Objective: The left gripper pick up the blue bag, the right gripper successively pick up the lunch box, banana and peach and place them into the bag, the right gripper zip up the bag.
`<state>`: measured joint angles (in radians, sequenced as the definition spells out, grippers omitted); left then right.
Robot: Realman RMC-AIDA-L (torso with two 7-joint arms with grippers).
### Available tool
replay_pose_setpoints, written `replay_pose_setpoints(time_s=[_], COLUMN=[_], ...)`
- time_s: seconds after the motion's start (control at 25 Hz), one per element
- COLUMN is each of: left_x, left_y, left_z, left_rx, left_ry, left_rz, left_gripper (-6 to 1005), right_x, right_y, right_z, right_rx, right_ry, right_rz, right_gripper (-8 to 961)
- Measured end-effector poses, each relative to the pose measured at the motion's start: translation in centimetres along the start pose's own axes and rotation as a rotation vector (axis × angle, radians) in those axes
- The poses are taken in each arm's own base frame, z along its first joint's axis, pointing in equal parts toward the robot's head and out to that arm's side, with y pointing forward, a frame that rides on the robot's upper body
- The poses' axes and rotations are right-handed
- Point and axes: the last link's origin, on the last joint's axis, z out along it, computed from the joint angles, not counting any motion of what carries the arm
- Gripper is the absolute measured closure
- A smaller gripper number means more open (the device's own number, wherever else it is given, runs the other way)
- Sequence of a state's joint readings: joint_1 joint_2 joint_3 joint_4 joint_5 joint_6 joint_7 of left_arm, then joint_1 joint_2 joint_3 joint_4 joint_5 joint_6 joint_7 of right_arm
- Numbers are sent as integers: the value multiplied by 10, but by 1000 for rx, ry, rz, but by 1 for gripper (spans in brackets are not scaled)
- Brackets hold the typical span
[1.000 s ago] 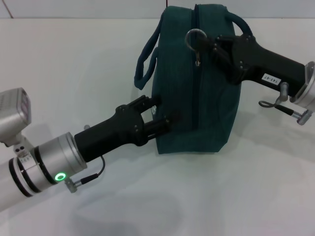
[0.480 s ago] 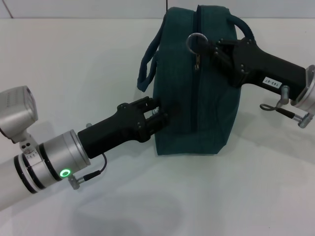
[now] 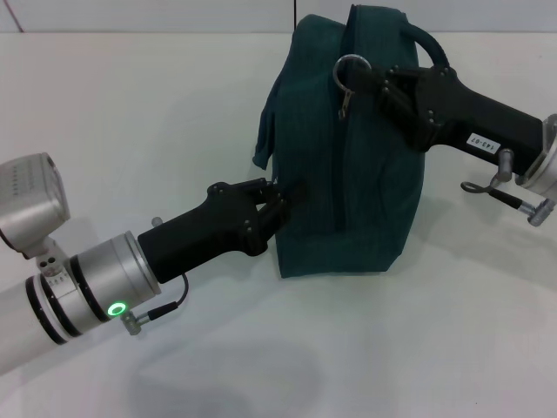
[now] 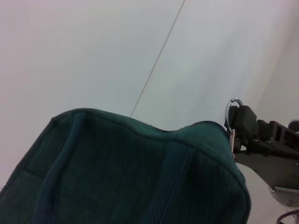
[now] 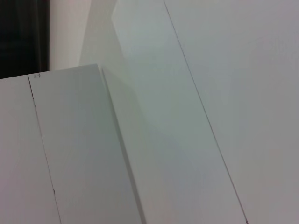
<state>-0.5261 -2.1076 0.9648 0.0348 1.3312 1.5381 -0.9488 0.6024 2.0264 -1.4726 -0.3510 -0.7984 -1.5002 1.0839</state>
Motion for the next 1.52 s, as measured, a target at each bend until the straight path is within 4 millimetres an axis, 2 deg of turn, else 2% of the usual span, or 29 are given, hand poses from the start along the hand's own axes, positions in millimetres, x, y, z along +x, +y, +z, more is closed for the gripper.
replay_pose_setpoints(time_s=[0.08,0.32,0.64,0.84,1.2,1.28,1.52], left_x=[0,-2,-13,-11,12,16,17], left_y=[0,1,7,9,9,9,8], left_z=[0,-1,-6,-8,-49,-55,-56], left_rx=[1,-1,-25,-36,-43,-39,-54], left_ry=[1,-7,-52,-39,59,65,44], left_rz=[0,22,47,50,167,181,186], left_gripper=[895,938,940,941,943,943,940], right_x=[0,-5,-9,-5,4,3,0], right_y=[0,-9,-23,-20,0,-1,-20], right_z=[0,-3,-11,-10,-7,-10,-15], right_rx=[3,73,175,157,50,65,179], right_ry=[-1,-48,-95,-74,-51,-62,-62], right_rz=[0,17,42,45,84,82,70], right_gripper=[939,939,939,939,939,939,939])
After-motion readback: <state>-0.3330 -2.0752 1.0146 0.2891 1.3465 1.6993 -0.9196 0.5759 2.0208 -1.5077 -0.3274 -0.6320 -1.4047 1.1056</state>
